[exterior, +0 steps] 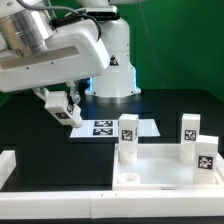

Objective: Assemble square table

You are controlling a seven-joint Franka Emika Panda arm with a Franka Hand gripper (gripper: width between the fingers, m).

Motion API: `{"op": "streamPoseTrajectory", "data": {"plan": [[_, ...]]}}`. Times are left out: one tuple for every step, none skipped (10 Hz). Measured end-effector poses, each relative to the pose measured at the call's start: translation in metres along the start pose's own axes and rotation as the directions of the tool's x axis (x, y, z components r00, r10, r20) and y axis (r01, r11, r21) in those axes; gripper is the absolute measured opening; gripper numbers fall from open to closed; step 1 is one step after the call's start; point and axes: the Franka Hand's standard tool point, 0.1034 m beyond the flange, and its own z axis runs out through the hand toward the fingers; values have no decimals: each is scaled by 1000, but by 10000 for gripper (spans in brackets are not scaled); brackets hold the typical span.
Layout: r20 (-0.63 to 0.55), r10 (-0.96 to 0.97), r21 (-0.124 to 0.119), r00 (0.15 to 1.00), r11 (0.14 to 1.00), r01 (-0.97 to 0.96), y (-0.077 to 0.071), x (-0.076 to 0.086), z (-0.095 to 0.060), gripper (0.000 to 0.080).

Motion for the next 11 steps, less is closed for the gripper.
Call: {"op": "streamPoseTrajectory", "data": {"plan": [[-78, -10, -18, 997, 1000, 9, -4, 7, -2, 284], [-186, -45, -37, 982, 999, 39, -27, 20, -8, 284], [-219, -61, -35, 974, 998, 54, -55, 23, -9, 284], [-302, -88, -52, 949, 996, 75, -73, 32, -12, 284], [-404, -121, -87, 907, 992, 94, -78, 34, -11, 284], [-449, -119, -102, 886, 991, 81, -68, 31, -8, 284], [-492, -124, -120, 862, 990, 73, -64, 33, -10, 284], [-521, -133, -135, 843, 988, 72, -62, 33, -9, 284], [-503, -137, -133, 853, 988, 81, -65, 32, -6, 284], [-496, -221, -175, 840, 973, 153, -77, 36, -6, 284], [-492, -235, -171, 838, 970, 172, -87, 39, -1, 284]]}}
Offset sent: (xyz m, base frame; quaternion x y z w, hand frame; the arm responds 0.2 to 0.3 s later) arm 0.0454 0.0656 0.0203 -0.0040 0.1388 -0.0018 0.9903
